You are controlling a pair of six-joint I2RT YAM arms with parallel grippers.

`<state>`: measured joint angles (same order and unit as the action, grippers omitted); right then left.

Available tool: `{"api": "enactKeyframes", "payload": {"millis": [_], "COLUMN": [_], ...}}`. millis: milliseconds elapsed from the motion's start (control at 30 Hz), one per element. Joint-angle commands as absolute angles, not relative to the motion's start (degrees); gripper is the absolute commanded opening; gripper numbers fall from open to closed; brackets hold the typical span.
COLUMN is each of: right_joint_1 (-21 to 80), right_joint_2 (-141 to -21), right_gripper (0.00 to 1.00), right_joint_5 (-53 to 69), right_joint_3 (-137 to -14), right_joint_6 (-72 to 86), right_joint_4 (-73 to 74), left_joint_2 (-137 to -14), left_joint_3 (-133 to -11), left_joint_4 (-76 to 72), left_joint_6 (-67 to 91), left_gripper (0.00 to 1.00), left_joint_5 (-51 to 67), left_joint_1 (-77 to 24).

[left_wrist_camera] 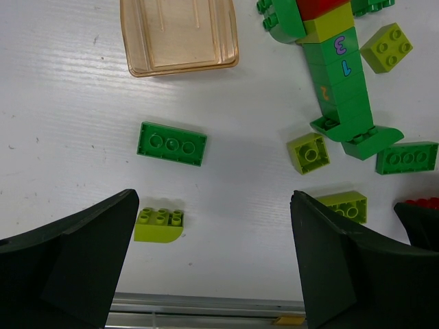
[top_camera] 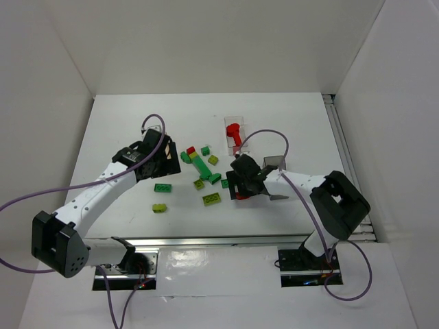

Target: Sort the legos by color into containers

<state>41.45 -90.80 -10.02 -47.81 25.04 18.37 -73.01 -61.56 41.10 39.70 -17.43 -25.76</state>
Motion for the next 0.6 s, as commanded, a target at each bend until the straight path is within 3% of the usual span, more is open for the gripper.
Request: {"api": "enactKeyframes", "payload": {"millis": [0,200,333,567], "right_joint_1": [42.1,43.2,43.2,36.7], "right_joint_2": [-91.2,-88.7,-86.4,-94.5], "right_gripper": [0.86,0.65,0.65,0.65], "right_joint_5": [-13.2,-15.2,-18.7,-20.6], "right_joint_3": [-48.5,-49.8,-54.2,-68.4], "right_joint_6": [26.1,26.7,26.7,20.6], "right_joint_4": [17.1,19.7,22.0,21.7], "left_joint_2": [-73.1,-73.1,-73.1,-73.1], "left_joint_3": [-61.3,-61.3,-61.3,-62.0], "left_joint_4": [40.4,40.4,40.4,40.4], "left_joint_6": [41.0,41.0,41.0,40.3], "left_gripper": [1.00,1.00,1.00,1.00], "left_joint_5": [-17.0,-16.4,-16.4,-17.7], "left_joint_1": [-26.0,-26.0,-26.0,-26.0]}}
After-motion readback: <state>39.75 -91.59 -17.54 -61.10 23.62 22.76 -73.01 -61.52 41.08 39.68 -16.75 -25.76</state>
